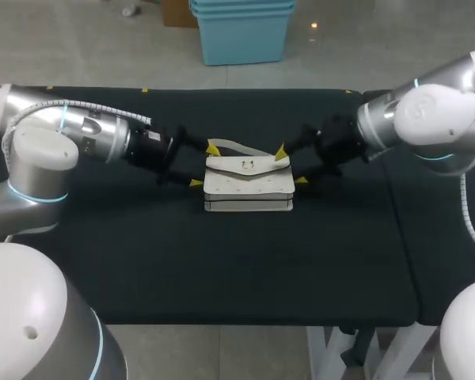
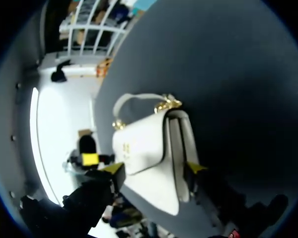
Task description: Pick up the bag, open it, inspect its contents, close it, and place it on the opposite side
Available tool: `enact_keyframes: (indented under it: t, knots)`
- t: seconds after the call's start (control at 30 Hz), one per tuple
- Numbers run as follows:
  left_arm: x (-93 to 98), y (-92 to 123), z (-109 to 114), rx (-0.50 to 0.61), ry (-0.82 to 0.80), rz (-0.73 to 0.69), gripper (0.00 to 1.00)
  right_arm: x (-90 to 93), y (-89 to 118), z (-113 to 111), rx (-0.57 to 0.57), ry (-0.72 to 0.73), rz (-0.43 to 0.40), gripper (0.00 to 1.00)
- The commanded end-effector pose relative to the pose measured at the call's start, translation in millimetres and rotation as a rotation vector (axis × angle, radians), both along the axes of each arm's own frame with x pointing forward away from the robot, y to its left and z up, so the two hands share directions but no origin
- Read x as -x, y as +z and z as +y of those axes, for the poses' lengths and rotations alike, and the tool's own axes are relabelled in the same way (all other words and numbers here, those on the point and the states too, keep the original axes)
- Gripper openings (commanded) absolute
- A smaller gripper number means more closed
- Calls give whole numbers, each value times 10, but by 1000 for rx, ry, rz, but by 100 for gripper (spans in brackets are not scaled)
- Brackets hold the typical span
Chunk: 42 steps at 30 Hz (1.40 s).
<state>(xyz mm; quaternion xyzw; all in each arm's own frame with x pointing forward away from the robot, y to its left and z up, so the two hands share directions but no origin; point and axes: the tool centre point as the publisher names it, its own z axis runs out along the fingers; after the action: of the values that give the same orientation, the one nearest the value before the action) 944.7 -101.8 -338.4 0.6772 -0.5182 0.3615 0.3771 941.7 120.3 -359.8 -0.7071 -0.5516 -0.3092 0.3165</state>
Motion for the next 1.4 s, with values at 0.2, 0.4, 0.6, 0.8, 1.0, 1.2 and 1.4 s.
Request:
enact_keyframes:
  t: [0.2, 0.4, 0.6, 0.8, 1.0, 1.2, 1.4]
  knots:
    - [-108, -155, -47, 19, -26, -17, 73, -74, -103, 81, -31, 27, 28, 72]
    - [-188, -248, -52, 25, -5, -20, 40, -82, -170, 119, -54, 21, 37, 76]
    - [-232, -323, -56, 16, -4, -8, 34, -74, -233, 148, -58, 19, 48, 65]
    - [-236, -370, -31, 9, -3, -2, 0, -55, -278, 177, -63, 17, 56, 42]
    - [-209, -363, -11, -5, -28, -25, 0, -52, -277, 179, -59, 0, 47, 0]
    - [-166, -286, 11, -8, -49, -59, 49, -53, -232, 134, -77, -31, 21, 31]
    - [-173, -244, 23, -12, -54, -77, 35, -106, -185, 92, -89, -53, -9, 100]
